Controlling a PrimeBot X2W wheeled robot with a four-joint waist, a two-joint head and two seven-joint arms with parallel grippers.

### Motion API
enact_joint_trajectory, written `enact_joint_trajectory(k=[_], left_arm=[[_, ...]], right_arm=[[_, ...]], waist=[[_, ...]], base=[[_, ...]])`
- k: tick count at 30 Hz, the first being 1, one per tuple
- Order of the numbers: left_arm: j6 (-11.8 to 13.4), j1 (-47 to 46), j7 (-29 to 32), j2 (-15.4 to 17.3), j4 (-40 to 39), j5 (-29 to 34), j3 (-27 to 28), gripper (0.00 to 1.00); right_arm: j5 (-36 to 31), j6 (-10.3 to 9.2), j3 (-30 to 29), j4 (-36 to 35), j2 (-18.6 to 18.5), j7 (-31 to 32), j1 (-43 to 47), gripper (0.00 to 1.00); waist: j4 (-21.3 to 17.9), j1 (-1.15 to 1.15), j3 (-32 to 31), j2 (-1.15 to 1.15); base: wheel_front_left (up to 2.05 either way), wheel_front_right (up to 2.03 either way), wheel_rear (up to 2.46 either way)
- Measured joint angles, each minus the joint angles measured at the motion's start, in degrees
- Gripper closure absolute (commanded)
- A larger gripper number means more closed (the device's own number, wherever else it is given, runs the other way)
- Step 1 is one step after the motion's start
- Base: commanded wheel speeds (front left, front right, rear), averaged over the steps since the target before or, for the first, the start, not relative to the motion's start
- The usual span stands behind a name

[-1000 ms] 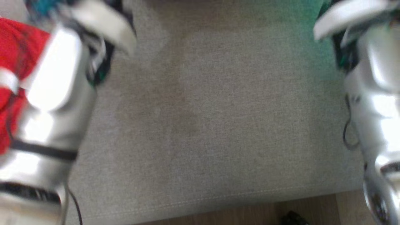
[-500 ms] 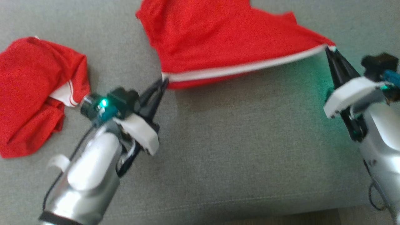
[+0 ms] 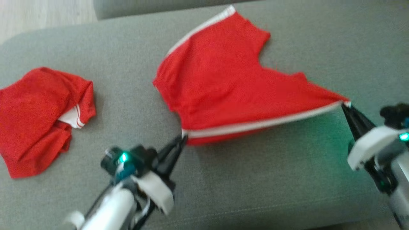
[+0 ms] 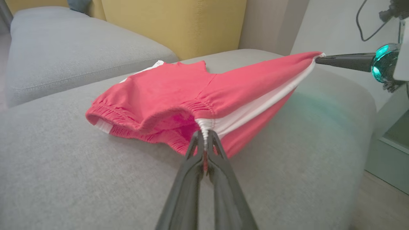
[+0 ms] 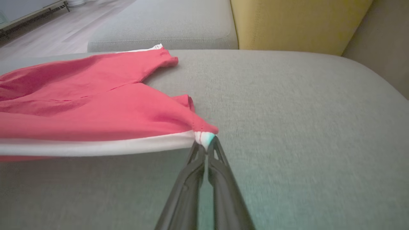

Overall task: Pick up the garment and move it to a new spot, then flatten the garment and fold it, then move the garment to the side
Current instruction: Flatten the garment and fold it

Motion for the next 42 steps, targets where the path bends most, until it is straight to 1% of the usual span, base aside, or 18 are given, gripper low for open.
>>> enact_joint_trajectory(k=[4,7,11,14,16,20,25,27,31,37,42], left_arm=[[0.54,5.28,0.01,0.71,-3.55,-0.08,-1.34,1.0],[0.81,8.64,1.16,1.41,-6.48,-0.54,-2.58,1.0],[1.56,11.11,2.6,2.35,-10.34,-0.54,-3.42,1.0],[2.52,10.9,3.02,2.75,-12.48,-0.59,-3.1,1.0],[2.56,10.63,3.11,2.72,-13.23,-0.59,-2.93,1.0],[2.74,8.6,3.59,2.68,-14.0,-0.59,-2.47,1.0],[2.74,4.69,3.58,2.55,-14.35,-0.6,-1.36,1.0],[2.74,3.14,3.58,2.5,-14.35,-0.89,-1.03,1.0],[2.71,0.71,3.53,2.07,-13.74,-1.16,-0.87,1.0],[2.47,-3.83,3.25,0.53,-10.66,-1.19,-0.29,1.0],[2.36,-7.73,2.64,-0.89,-7.86,-1.19,-0.13,1.0]], right_arm=[[0.73,0.0,-3.81,-6.01,-1.52,3.76,6.88,1.0],[0.73,0.0,-7.36,-11.28,-2.45,7.19,12.77,1.0],[0.29,0.0,-12.78,-18.6,-2.6,12.06,19.44,1.0],[-1.59,0.02,-16.78,-23.54,-2.11,14.81,21.29,1.0],[-2.98,0.18,-18.8,-26.32,-1.35,16.15,21.14,1.0],[-5.08,0.18,-20.89,-29.88,-0.48,18.79,20.68,1.0],[-6.31,0.18,-21.35,-31.15,-0.45,20.76,16.75,1.0],[-7.15,0.18,-21.17,-31.19,-0.52,21.38,13.66,1.0],[-8.26,0.18,-19.17,-29.89,-0.98,21.61,8.38,1.0],[-9.25,0.18,-13.92,-23.59,-2.76,21.87,-1.44,1.0],[-9.92,0.18,-9.68,-17.71,-3.14,21.45,-9.62,1.0]], waist=[[-0.32,0.0,-2.2,0.0],[-0.24,0.0,-3.25,0.0],[0.41,0.0,-3.52,0.0],[1.01,0.0,-3.29,0.0],[1.48,0.0,-3.01,0.0],[2.4,0.0,-1.64,0.0],[3.46,0.0,0.28,0.0],[4.01,0.0,1.38,0.0],[5.22,0.01,3.41,0.0],[7.43,0.01,6.65,0.0],[8.88,0.01,8.86,0.0]], base=[[0.0,0.0,0.0],[0.0,0.0,0.0],[0.0,0.0,0.0],[0.0,0.0,0.0],[0.0,0.0,0.0],[0.0,0.0,0.0],[0.0,0.0,0.0],[0.0,0.0,0.0],[0.0,0.0,0.0],[0.0,0.0,0.0],[0.0,0.0,0.0]])
